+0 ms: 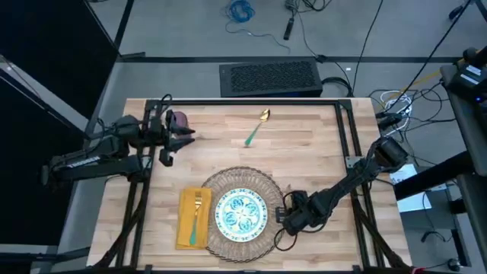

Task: Set table place
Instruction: Put the gold knife to the right of the brown placemat, then put the green spoon to the right of the gold knife

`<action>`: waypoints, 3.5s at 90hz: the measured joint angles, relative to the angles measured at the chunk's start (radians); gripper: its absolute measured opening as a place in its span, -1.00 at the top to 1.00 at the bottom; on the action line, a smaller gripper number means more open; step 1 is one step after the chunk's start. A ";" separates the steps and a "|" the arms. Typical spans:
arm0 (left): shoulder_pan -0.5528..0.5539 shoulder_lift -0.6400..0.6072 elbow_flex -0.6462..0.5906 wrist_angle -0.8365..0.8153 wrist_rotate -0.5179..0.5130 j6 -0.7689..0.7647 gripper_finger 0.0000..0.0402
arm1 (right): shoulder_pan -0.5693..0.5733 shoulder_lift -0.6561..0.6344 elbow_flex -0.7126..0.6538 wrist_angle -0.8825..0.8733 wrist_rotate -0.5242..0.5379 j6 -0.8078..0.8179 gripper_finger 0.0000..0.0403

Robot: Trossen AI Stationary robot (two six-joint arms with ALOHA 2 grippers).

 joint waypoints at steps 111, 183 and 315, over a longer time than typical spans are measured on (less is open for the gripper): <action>0.000 0.000 0.000 0.001 0.000 0.009 0.40 | 0.002 0.000 0.003 -0.023 -0.058 -0.014 0.69; 0.000 0.000 0.000 0.003 0.001 0.026 0.40 | -0.329 -0.186 0.003 -0.080 0.070 -0.725 0.68; 0.000 0.004 0.000 0.133 -0.139 0.018 0.40 | -1.193 0.213 0.500 0.031 -0.402 -2.036 0.06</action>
